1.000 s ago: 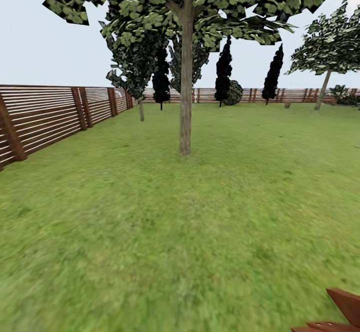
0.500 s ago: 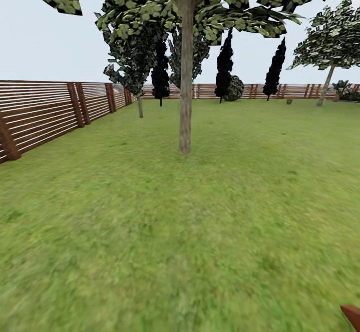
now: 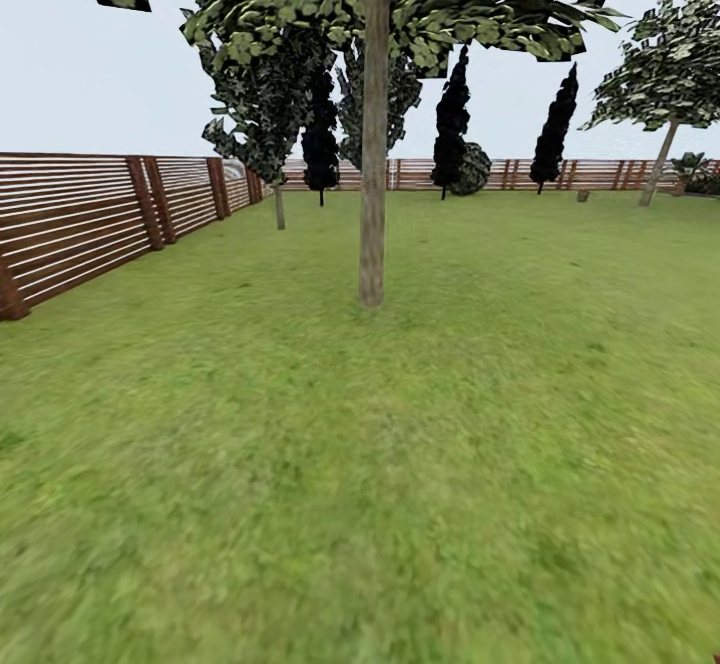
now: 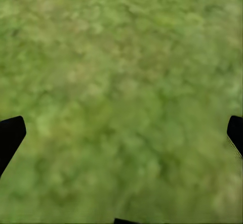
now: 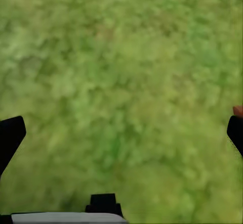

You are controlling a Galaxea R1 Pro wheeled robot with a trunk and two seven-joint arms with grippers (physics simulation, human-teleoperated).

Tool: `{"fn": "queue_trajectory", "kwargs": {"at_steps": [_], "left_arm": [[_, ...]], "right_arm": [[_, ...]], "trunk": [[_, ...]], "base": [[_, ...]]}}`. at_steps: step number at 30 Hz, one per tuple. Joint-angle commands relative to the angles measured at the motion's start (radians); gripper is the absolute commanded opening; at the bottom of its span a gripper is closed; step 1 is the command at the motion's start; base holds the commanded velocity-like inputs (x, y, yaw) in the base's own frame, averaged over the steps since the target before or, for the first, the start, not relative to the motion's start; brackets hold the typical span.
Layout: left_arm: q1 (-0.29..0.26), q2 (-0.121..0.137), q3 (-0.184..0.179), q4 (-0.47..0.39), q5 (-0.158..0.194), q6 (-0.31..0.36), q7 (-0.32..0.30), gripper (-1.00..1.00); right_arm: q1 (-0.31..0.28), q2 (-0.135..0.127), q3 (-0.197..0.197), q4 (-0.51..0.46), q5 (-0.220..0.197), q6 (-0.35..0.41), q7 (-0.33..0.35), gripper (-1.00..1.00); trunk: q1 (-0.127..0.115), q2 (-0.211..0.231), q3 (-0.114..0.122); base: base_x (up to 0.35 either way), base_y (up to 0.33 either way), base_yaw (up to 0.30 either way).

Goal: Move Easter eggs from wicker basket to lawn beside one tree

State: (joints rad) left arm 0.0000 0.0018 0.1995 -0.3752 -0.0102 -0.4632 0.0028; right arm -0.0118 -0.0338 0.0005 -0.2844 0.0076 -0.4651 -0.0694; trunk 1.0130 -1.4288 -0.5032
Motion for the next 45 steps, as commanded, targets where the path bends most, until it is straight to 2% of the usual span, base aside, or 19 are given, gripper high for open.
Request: {"fn": "queue_trajectory", "kwargs": {"at_steps": [1, 10, 15, 20, 30, 36, 45], "left_arm": [[0.000, 0.000, 0.001, -0.001, -0.001, -0.002, 0.000, 1.00], [0.000, 0.000, 0.001, 0.001, -0.001, -0.002, 0.000, 1.00], [0.000, 0.000, 0.001, 0.002, -0.001, -0.001, 0.001, 1.00], [0.000, 0.000, 0.001, 0.002, -0.001, 0.000, 0.001, 1.00], [0.000, 0.000, 0.001, 0.002, -0.002, 0.026, 0.000, 1.00], [0.000, 0.000, 0.001, 0.002, -0.002, 0.038, 0.000, 1.00], [0.000, 0.000, 0.001, 0.002, -0.002, 0.038, 0.000, 1.00]], "right_arm": [[-0.001, -0.001, 0.000, 0.001, 0.001, -0.003, -0.003, 1.00], [-0.001, -0.001, -0.003, 0.001, -0.001, -0.006, -0.003, 1.00], [-0.001, -0.001, -0.004, 0.002, -0.001, -0.059, -0.003, 1.00], [-0.001, -0.001, -0.004, 0.002, -0.001, -0.063, -0.003, 1.00], [-0.001, -0.002, -0.004, 0.002, -0.001, -0.064, -0.003, 1.00], [-0.001, -0.002, -0.004, 0.002, -0.001, -0.064, -0.002, 1.00], [-0.001, -0.003, -0.004, 0.002, -0.001, -0.064, -0.002, 1.00]], "trunk": [[-0.003, 0.007, 0.001], [-0.038, 0.070, 0.019], [-0.057, 0.105, 0.035], [-0.076, 0.140, 0.050], [-0.115, 0.210, 0.082], [-0.115, 0.210, 0.082], [-0.149, 0.273, 0.110]], "base": [[0.339, 0.000, 0.000], [0.339, 0.000, 0.004], [0.339, 0.000, 0.001], [0.339, 0.000, -0.070], [0.339, 0.000, -0.251], [0.339, 0.000, -0.269], [0.339, 0.000, -0.270]]}}
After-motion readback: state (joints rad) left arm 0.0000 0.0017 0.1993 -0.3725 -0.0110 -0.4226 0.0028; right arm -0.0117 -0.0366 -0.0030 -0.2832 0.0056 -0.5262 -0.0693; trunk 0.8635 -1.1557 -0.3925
